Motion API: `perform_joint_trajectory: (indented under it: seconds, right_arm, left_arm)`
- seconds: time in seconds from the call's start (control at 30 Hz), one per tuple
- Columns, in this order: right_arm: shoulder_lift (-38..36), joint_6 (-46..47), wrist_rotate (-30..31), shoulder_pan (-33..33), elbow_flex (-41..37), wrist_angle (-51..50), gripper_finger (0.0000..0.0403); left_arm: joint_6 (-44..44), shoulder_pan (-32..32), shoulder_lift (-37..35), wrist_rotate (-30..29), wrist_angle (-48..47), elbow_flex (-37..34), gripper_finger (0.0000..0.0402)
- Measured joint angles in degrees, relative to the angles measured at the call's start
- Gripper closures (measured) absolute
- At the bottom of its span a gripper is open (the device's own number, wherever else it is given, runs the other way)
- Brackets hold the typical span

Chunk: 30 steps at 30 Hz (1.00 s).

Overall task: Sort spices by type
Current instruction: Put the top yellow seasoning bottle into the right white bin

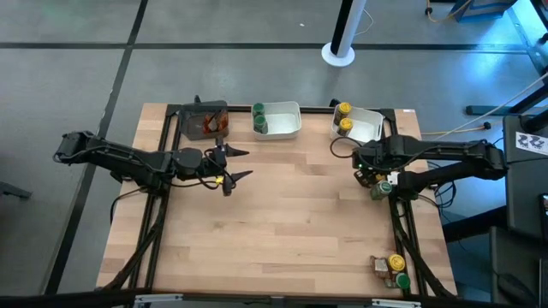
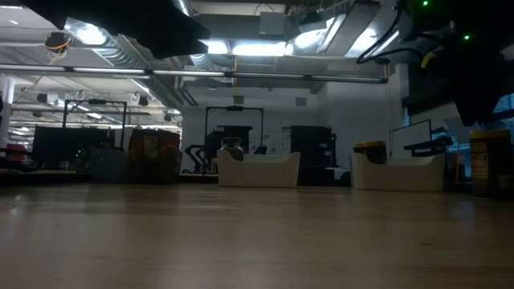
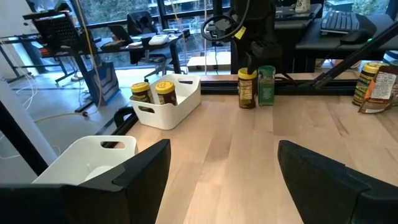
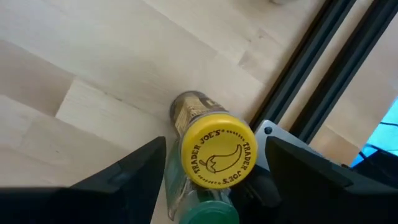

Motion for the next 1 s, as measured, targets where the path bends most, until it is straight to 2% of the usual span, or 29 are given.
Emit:
perform_joint_trajectory:
  seconds: [0.2,0.53,0.73,1.0]
  right_arm:
    - [-0.02,0.07,2.68,0.00,0.00,0.46,0.0127]
    - [-0.01,1.40,1.95,0.00,-0.21,0.20,0.0127]
    - [-0.93,1.61,1.25,0.00,-5.33,1.91,0.0127]
    - [-1.81,2.75,1.53,0.00,-5.07,1.32,0.0127]
  left_arm:
    - [-0.02,0.00,0.00,0.00,0.19,0.00,0.0121]
    - [-0.04,0.00,0.00,-0.03,0.17,0.00,0.0121]
    - [-0.04,0.00,0.00,-0.39,0.17,0.00,0.0121]
    - [-0.04,0.09,0.00,-0.57,0.39,0.00,0.0121]
